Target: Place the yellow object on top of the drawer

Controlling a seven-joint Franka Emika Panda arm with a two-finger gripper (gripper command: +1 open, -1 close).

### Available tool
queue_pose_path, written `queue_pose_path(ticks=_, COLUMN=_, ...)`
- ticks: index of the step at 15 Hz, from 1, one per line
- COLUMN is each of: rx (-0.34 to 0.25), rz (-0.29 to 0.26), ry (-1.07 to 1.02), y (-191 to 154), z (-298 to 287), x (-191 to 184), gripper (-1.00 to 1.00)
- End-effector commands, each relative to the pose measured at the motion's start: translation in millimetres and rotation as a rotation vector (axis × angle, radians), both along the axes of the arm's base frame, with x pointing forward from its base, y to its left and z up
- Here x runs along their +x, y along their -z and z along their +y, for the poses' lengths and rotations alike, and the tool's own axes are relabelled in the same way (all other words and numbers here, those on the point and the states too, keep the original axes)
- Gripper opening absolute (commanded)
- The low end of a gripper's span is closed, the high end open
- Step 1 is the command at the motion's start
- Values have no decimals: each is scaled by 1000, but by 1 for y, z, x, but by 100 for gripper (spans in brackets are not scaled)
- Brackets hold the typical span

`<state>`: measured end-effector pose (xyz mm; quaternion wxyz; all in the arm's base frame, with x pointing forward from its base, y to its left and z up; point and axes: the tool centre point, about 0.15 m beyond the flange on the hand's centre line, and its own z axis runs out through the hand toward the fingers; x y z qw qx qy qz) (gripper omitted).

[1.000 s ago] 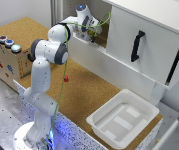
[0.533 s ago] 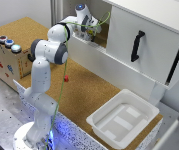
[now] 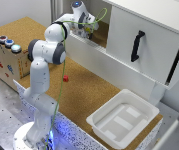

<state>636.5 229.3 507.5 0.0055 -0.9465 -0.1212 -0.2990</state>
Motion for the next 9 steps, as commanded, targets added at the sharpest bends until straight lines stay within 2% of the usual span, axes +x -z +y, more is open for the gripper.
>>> queue_pose_path(ticks=1, rx=67, rz=-44, ry=-177, y=-2, z=13, x=-84, gripper=-100)
queue_pose_path(ticks=6, rx=65, rz=47, ry=-394, y=16, z=49, x=-138, gripper=-100)
queue_pose_path(ticks=9, rx=68, rz=78, ry=-541, y=25, z=81, x=-168, gripper=-100)
